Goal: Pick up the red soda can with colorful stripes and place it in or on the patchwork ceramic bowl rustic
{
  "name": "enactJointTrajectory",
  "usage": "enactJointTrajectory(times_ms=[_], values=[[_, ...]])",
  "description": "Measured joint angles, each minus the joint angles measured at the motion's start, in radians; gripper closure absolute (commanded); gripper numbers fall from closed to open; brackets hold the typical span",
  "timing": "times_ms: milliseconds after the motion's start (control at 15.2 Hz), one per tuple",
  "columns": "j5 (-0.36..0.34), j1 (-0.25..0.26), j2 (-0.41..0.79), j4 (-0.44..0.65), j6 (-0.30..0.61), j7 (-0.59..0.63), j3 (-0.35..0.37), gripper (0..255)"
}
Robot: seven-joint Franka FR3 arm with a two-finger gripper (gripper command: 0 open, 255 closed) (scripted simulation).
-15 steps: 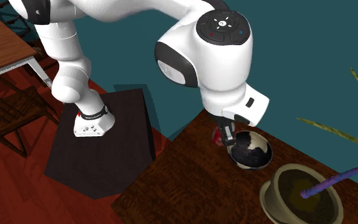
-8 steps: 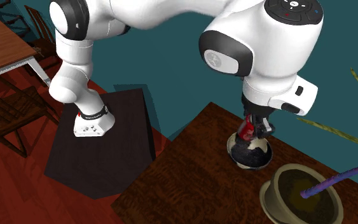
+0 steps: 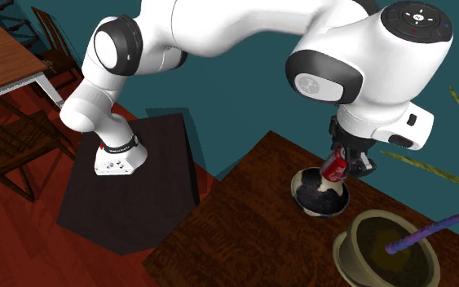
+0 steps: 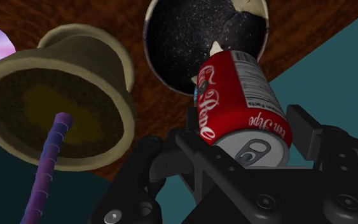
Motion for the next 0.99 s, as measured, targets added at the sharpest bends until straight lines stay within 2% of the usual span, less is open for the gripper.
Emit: enactJointTrajectory(times_ms=[264, 990], values=[[-0.001, 0.027, -0.016, -0.089, 0.064, -0.025, -0.003, 255], [0.016, 0.060, -0.010, -0.224, 0.189, -0.071, 0.004, 255]])
